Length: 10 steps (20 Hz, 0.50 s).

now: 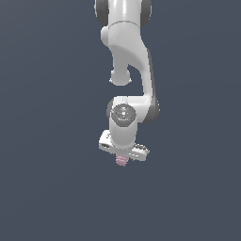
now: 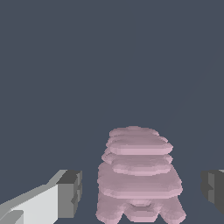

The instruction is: Pick up the object and move it to a goal position.

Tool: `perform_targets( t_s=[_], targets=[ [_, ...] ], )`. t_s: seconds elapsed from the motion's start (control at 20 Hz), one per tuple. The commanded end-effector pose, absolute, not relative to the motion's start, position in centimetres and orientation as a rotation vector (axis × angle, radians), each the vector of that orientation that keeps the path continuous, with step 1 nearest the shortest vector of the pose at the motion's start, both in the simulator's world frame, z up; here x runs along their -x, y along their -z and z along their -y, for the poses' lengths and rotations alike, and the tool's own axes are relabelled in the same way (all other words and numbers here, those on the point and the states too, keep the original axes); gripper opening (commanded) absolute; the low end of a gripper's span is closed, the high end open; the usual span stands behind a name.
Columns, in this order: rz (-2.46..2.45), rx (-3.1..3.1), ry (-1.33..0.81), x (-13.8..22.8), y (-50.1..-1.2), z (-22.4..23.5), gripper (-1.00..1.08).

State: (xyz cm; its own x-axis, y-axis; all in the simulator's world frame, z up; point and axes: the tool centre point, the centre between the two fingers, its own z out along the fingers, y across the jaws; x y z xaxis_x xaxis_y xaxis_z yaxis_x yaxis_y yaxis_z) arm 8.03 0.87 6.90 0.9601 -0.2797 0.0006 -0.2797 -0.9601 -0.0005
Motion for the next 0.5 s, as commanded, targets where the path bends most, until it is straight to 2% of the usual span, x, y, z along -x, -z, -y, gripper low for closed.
perform_targets(
  t_s=[0.0, 0.4, 0.45],
  targets=[
    [-0.445, 3.11, -0.001, -7.9, -5.4, -0.9, 1.0],
    [-0.446, 3.11, 0.0, -8.1, -4.1, -0.9, 1.0],
    [-0.446, 3.11, 0.0, -8.1, -4.1, -0.9, -1.0]
  ],
)
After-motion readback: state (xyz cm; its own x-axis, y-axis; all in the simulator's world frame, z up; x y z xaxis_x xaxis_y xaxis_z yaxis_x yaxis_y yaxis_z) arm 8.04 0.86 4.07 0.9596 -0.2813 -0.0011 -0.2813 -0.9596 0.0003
